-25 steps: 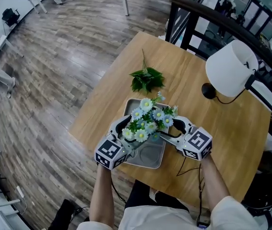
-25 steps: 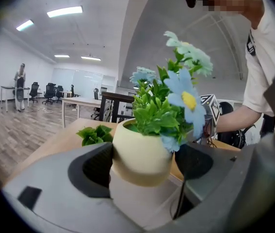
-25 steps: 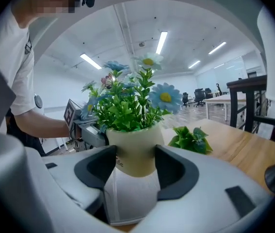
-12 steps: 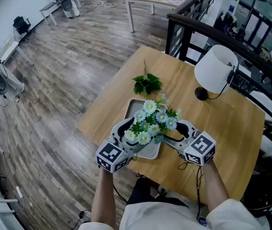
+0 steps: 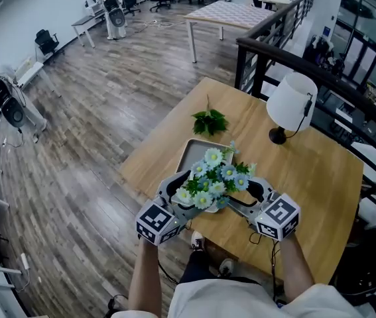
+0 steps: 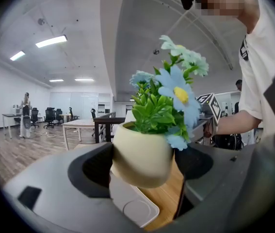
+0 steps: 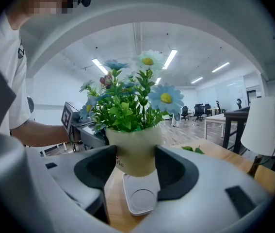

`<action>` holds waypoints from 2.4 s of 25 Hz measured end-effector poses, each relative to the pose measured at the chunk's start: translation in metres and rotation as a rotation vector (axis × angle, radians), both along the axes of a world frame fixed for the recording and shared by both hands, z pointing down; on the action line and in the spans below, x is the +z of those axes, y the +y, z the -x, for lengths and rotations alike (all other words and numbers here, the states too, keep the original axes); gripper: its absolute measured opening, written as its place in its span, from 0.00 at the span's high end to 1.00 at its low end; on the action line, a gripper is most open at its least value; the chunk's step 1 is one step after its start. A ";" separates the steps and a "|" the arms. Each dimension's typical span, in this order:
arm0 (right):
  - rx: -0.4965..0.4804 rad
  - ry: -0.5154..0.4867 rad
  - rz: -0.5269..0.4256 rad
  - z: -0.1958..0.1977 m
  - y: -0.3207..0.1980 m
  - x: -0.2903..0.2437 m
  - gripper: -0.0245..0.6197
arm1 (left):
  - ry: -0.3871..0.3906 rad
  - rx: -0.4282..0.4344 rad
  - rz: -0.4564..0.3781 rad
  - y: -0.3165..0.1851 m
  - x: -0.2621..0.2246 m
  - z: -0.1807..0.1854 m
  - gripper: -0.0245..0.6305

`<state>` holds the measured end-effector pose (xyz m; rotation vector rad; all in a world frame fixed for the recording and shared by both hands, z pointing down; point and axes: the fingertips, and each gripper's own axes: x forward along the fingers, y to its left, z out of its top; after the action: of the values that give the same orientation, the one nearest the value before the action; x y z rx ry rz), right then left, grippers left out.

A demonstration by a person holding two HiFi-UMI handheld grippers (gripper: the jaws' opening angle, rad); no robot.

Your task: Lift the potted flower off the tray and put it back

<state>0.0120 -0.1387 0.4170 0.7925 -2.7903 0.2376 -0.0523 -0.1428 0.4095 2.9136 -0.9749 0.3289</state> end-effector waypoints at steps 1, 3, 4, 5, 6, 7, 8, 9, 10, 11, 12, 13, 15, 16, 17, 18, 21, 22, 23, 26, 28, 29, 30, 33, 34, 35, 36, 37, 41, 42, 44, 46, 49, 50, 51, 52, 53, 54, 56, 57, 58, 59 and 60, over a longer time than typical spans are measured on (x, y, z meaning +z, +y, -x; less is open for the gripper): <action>-0.002 -0.004 -0.005 0.000 0.008 -0.004 0.54 | 0.003 -0.004 -0.005 0.008 -0.004 0.000 0.31; -0.005 -0.013 -0.014 0.001 0.023 -0.012 0.54 | 0.007 -0.014 -0.015 0.024 -0.012 0.001 0.31; -0.008 -0.017 -0.019 0.001 0.031 -0.015 0.54 | 0.009 -0.019 -0.020 0.032 -0.016 0.001 0.31; -0.010 -0.022 -0.024 0.001 0.038 -0.019 0.54 | 0.014 -0.024 -0.026 0.039 -0.019 0.001 0.31; -0.013 -0.025 -0.030 0.001 0.044 -0.023 0.54 | 0.019 -0.028 -0.032 0.046 -0.022 0.001 0.31; -0.016 -0.026 -0.037 0.000 0.051 -0.026 0.54 | 0.024 -0.031 -0.036 0.053 -0.025 0.001 0.31; -0.018 -0.023 -0.045 -0.001 0.059 -0.029 0.54 | 0.027 -0.033 -0.041 0.060 -0.027 0.000 0.31; -0.021 -0.020 -0.053 -0.002 0.066 -0.032 0.54 | 0.030 -0.034 -0.046 0.068 -0.030 -0.001 0.31; -0.021 -0.018 -0.060 -0.003 0.074 -0.035 0.54 | 0.033 -0.033 -0.052 0.075 -0.033 -0.002 0.31; -0.021 -0.018 -0.068 -0.003 0.080 -0.039 0.54 | 0.039 -0.032 -0.058 0.082 -0.036 -0.002 0.31; -0.019 -0.020 -0.075 -0.004 0.087 -0.042 0.54 | 0.044 -0.031 -0.064 0.088 -0.040 -0.003 0.31; -0.018 -0.021 -0.082 -0.005 0.092 -0.046 0.54 | 0.049 -0.029 -0.069 0.093 -0.043 -0.004 0.31; -0.016 -0.022 -0.093 -0.008 0.102 -0.051 0.54 | 0.053 -0.029 -0.074 0.103 -0.048 -0.007 0.31; -0.016 -0.024 -0.094 -0.009 0.107 -0.052 0.54 | 0.055 -0.030 -0.075 0.108 -0.050 -0.008 0.31; -0.017 -0.030 -0.093 -0.010 0.112 -0.054 0.54 | 0.058 -0.033 -0.077 0.113 -0.052 -0.009 0.31; -0.018 -0.036 -0.092 -0.011 0.116 -0.056 0.54 | 0.060 -0.036 -0.079 0.117 -0.054 -0.010 0.31; -0.022 -0.043 -0.097 -0.015 0.124 -0.062 0.54 | 0.053 -0.042 -0.086 0.126 -0.060 -0.013 0.31; -0.024 -0.045 -0.099 -0.016 0.126 -0.063 0.54 | 0.052 -0.041 -0.086 0.128 -0.062 -0.014 0.31; -0.026 -0.047 -0.101 -0.017 0.127 -0.064 0.54 | 0.054 -0.040 -0.086 0.129 -0.063 -0.015 0.32; -0.024 -0.039 -0.105 -0.018 0.126 -0.064 0.54 | 0.061 -0.035 -0.085 0.127 -0.062 -0.016 0.31; -0.020 -0.030 -0.103 -0.019 0.123 -0.063 0.54 | 0.060 -0.032 -0.084 0.125 -0.061 -0.017 0.31; -0.019 -0.029 -0.104 -0.019 0.122 -0.063 0.54 | 0.062 -0.031 -0.083 0.123 -0.060 -0.017 0.31; -0.018 -0.029 -0.105 -0.020 0.120 -0.063 0.54 | 0.064 -0.030 -0.082 0.121 -0.060 -0.017 0.31; -0.016 -0.029 -0.103 -0.021 0.114 -0.061 0.54 | 0.059 -0.028 -0.077 0.115 -0.059 -0.018 0.31; -0.015 -0.030 -0.101 -0.020 0.112 -0.061 0.54 | 0.055 -0.028 -0.076 0.113 -0.059 -0.018 0.31; -0.014 -0.031 -0.099 -0.020 0.110 -0.062 0.54 | 0.052 -0.028 -0.075 0.111 -0.059 -0.018 0.31; -0.013 -0.032 -0.098 -0.019 0.107 -0.062 0.54 | 0.049 -0.027 -0.074 0.108 -0.059 -0.017 0.31; -0.012 -0.034 -0.096 -0.018 0.104 -0.061 0.54 | 0.048 -0.026 -0.073 0.105 -0.058 -0.016 0.31; -0.004 -0.031 -0.088 -0.016 0.091 -0.055 0.54 | 0.048 -0.021 -0.063 0.092 -0.053 -0.014 0.31; -0.005 -0.029 -0.087 -0.014 0.087 -0.054 0.54 | 0.048 -0.022 -0.059 0.088 -0.052 -0.012 0.31; -0.003 -0.029 -0.085 -0.010 0.078 -0.051 0.54 | 0.049 -0.020 -0.051 0.078 -0.048 -0.008 0.31; 0.004 -0.028 -0.078 -0.009 0.067 -0.046 0.54 | 0.046 -0.013 -0.042 0.066 -0.043 -0.007 0.31; 0.010 -0.018 -0.071 -0.006 0.049 -0.040 0.54 | 0.038 -0.006 -0.029 0.048 -0.037 -0.005 0.31; 0.012 -0.015 -0.070 -0.005 0.045 -0.037 0.54 | 0.039 -0.004 -0.024 0.043 -0.034 -0.004 0.31; 0.013 -0.011 -0.068 -0.005 0.041 -0.033 0.54 | 0.040 -0.002 -0.019 0.039 -0.030 -0.003 0.31; 0.014 -0.006 -0.066 -0.004 0.038 -0.028 0.54 | 0.040 0.000 -0.014 0.036 -0.025 -0.003 0.31; 0.015 -0.001 -0.064 -0.003 0.034 -0.023 0.54 | 0.040 0.002 -0.007 0.032 -0.019 -0.002 0.31; 0.016 0.004 -0.062 -0.001 0.030 -0.020 0.54 | 0.039 0.004 -0.001 0.027 -0.015 0.000 0.31; 0.019 0.010 -0.054 0.005 0.015 -0.018 0.54 | 0.042 0.009 0.016 0.013 -0.013 0.005 0.31; 0.021 0.011 -0.050 0.007 0.007 -0.018 0.54 | 0.046 0.011 0.025 0.004 -0.012 0.008 0.31; 0.023 0.012 -0.047 0.009 -0.002 -0.017 0.54 | 0.052 0.013 0.034 -0.005 -0.011 0.010 0.31; 0.026 0.012 -0.043 0.010 -0.010 -0.016 0.54 | 0.058 0.016 0.043 -0.013 -0.009 0.011 0.31; 0.029 0.013 -0.039 0.010 -0.017 -0.013 0.54 | 0.064 0.018 0.052 -0.021 -0.005 0.011 0.31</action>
<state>0.0016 -0.1559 0.4042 0.8411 -2.7803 0.1830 -0.0635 -0.1635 0.4044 2.8690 -0.9174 0.2565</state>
